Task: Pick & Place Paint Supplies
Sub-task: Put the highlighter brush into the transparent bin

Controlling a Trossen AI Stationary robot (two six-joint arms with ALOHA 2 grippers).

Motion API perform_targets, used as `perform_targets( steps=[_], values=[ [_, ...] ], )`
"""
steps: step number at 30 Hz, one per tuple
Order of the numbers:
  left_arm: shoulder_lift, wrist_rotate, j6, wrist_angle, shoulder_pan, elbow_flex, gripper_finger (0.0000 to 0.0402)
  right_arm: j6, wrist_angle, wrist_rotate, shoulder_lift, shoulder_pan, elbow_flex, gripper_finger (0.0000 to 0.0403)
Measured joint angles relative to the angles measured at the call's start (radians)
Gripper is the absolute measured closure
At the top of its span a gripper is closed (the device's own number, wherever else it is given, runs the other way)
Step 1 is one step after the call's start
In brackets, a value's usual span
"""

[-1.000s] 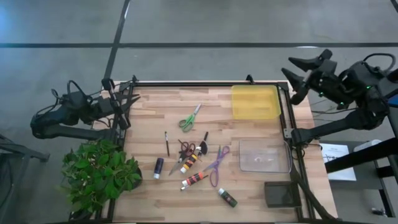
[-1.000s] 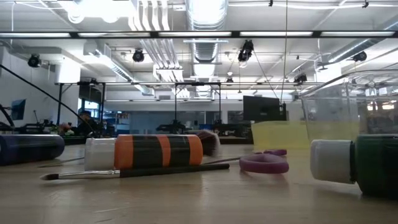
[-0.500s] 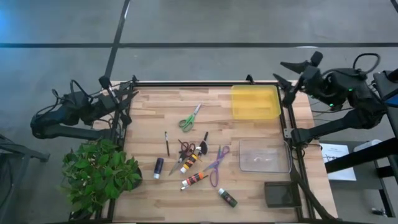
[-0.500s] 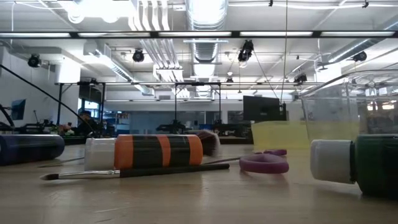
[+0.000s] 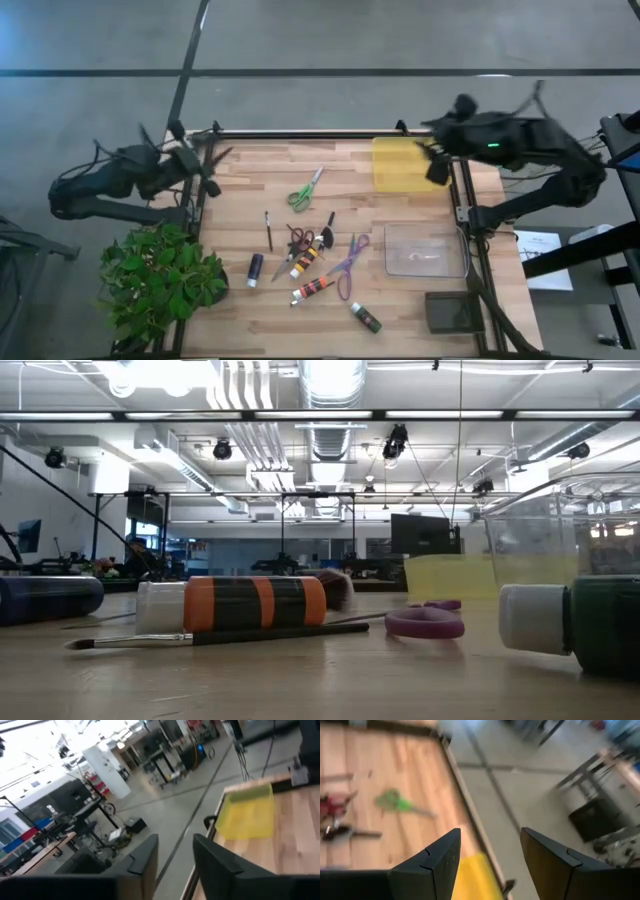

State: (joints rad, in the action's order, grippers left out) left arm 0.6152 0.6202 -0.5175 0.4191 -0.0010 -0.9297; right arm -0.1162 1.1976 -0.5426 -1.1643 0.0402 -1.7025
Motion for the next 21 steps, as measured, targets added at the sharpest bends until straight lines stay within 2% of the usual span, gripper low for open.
perform_targets(
  steps=[2, 5, 9, 15, 21],
  values=[
    [0.038, 0.009, -0.012, 0.001, 0.000, -0.002, 0.0235, -0.023, -0.005, 0.046, -0.039, 0.034, 0.039, 0.0196],
    [0.100, 0.079, -0.036, 0.027, 0.000, -0.018, 0.0205, -0.064, -0.035, 0.148, -0.116, 0.088, 0.091, 0.0196],
    [0.151, 0.110, -0.036, 0.064, 0.000, -0.055, 0.0189, -0.144, -0.145, 0.298, -0.222, 0.152, 0.121, 0.0196],
    [0.151, -0.007, -0.006, 0.066, 0.000, -0.079, 0.0188, -0.211, -0.180, 0.461, -0.414, 0.178, 0.122, 0.0196],
    [0.155, -0.024, 0.045, 0.102, -0.001, -0.078, 0.0188, -0.202, -0.187, 0.641, -0.536, 0.165, 0.123, 0.0196]
  ],
)
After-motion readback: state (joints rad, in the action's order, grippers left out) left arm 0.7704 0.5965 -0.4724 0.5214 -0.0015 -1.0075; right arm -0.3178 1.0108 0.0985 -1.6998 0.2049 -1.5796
